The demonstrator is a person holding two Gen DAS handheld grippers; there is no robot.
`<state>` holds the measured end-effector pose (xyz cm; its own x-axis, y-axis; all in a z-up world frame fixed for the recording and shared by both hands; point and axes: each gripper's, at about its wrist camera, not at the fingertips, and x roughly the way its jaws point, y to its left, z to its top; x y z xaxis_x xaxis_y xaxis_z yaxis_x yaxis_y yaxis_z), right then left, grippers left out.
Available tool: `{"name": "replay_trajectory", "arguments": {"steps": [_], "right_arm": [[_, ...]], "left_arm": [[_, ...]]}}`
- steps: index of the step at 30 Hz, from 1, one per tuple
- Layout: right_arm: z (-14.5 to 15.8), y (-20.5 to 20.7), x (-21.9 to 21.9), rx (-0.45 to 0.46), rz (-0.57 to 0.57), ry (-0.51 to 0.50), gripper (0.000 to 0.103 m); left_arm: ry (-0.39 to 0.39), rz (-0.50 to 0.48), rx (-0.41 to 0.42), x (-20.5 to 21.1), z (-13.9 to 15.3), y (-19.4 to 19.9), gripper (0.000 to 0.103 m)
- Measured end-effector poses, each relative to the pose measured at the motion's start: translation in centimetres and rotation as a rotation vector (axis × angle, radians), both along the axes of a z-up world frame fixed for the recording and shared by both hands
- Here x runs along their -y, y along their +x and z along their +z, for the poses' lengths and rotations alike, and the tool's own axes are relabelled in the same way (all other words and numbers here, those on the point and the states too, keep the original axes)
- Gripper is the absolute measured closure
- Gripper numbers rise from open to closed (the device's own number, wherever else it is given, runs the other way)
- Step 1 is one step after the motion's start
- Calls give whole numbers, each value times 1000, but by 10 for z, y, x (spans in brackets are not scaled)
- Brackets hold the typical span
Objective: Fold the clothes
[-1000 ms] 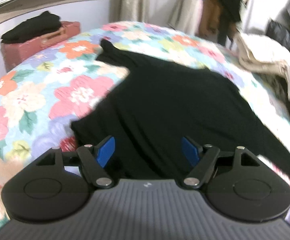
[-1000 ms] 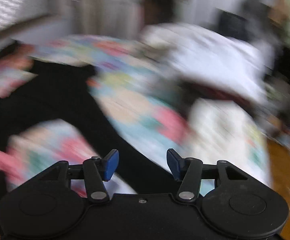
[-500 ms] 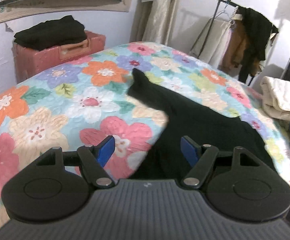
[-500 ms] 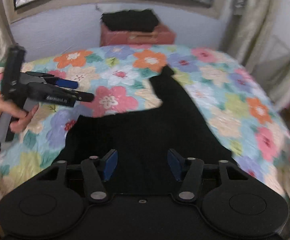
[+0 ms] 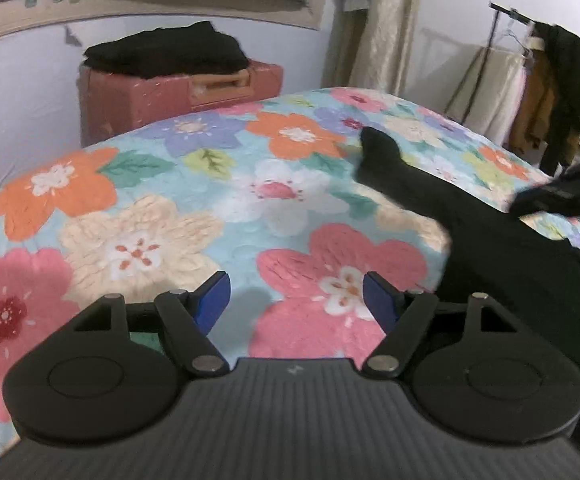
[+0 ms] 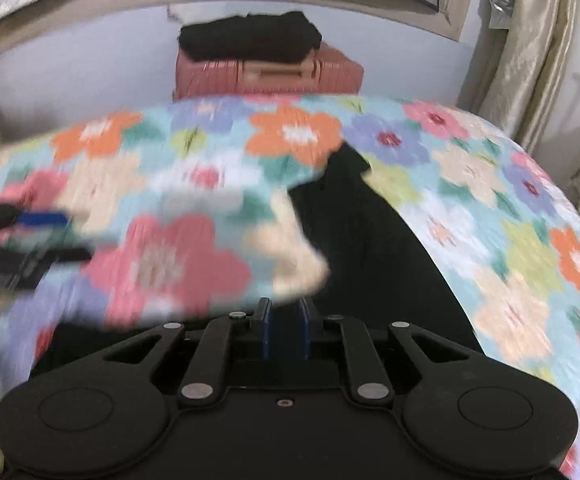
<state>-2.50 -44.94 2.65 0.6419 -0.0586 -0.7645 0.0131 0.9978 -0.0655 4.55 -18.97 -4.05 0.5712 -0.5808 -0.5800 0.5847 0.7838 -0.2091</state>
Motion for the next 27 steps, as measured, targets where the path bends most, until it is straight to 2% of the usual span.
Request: {"name": "replay_trajectory", "arguments": {"steps": [3,7,11,13,14,16,19,22,27], "right_arm": [[-15,50,3,0,26,48,82],[-38,118,0,-2,40,37,54],[-74,173,7,-74,-37,-98,53],[-87,186,16,-83,-70,-112,54],[-86,186,21,-69,-83,-84,65],[-79,184,34,-61,-127,-8,99],[-59,177,66,-24,-214,235,99],[-25,164,86,49,-259,410,99],[26,159,98,163,-269,571,99]], "left_arm": [[-5,23,-39,-7,-13,10,30],[9,57,-66,-18,-29,25,30],[27,103,-81,-32,-39,36,30],[19,131,-93,-41,-41,42,30],[8,143,-102,-46,-42,44,30],[-14,160,-121,-50,-42,47,30],[-21,176,-124,-50,-43,47,30],[-6,170,-110,-45,-43,43,29],[-9,151,-109,-40,-42,36,29]]}}
